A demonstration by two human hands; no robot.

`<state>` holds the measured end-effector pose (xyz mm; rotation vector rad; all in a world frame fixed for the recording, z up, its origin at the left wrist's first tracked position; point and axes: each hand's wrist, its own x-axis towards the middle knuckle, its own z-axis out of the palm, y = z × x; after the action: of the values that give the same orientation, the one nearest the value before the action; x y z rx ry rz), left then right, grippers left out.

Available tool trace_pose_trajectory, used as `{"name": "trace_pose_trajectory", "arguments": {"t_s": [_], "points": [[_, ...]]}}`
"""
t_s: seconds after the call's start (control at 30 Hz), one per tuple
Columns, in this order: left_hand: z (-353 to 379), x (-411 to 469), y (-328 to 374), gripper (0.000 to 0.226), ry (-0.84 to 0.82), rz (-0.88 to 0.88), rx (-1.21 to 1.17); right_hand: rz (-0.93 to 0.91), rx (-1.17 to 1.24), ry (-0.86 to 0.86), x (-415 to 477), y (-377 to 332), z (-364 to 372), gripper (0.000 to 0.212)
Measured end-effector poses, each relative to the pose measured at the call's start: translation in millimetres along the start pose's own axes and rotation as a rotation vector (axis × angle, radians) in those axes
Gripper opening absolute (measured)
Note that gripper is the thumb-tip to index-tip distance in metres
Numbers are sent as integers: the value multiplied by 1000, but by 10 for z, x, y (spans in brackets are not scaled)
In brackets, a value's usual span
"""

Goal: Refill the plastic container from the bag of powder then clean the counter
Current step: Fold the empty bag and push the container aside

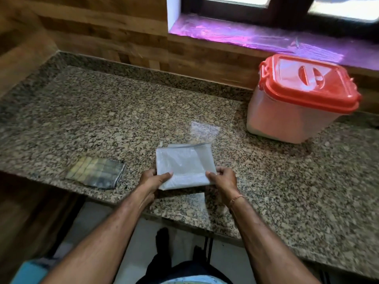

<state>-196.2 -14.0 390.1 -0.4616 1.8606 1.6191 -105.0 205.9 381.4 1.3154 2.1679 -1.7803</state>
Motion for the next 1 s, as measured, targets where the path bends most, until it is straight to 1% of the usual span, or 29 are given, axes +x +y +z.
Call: {"name": "trace_pose_trajectory", "arguments": {"t_s": [0.07, 0.13, 0.2, 0.3, 0.37, 0.5, 0.57, 0.67, 0.77, 0.8, 0.9, 1.0], "points": [[-81, -123, 33, 32, 5, 47, -106, -67, 105, -52, -100, -163, -34, 13], [-240, -256, 88, 38, 45, 99, -193, -141, 146, -113, -213, -359, 35, 11], [-472, -403, 104, 37, 111, 148, -272, -200, 145, -186, -323, -549, 209, 12], [-954, -739, 61, 32, 206, 239, -433, -318, 89, -342, -596, -810, 632, 11], [-1353, -933, -66, 32, 298, 284, -508, -379, 45, -426, -808, -901, 973, 13], [-2315, -1424, -582, 35, 579, 309, -590, -495, -142, -549, -1390, -907, 1837, 21], [-2763, -1663, -964, 31, 702, 290, -634, -536, -266, -603, -1724, -815, 2258, 22], [-3346, -1987, -1579, 34, 812, 245, -712, -627, -399, -656, -2159, -537, 2867, 32], [-3866, -2321, -2206, 16, 920, 168, -786, -637, -543, -767, -2631, -187, 3543, 27], [-4029, -2422, -2399, 16, 966, 142, -800, -635, -600, -796, -2796, -80, 3778, 27], [-4426, -2578, -2914, 29, 1068, 64, -810, -617, -758, -889, -3109, 237, 4373, 28], [-4682, -2611, -3360, 27, 1119, -54, -809, -635, -865, -933, -3255, 550, 4874, 30]]}}
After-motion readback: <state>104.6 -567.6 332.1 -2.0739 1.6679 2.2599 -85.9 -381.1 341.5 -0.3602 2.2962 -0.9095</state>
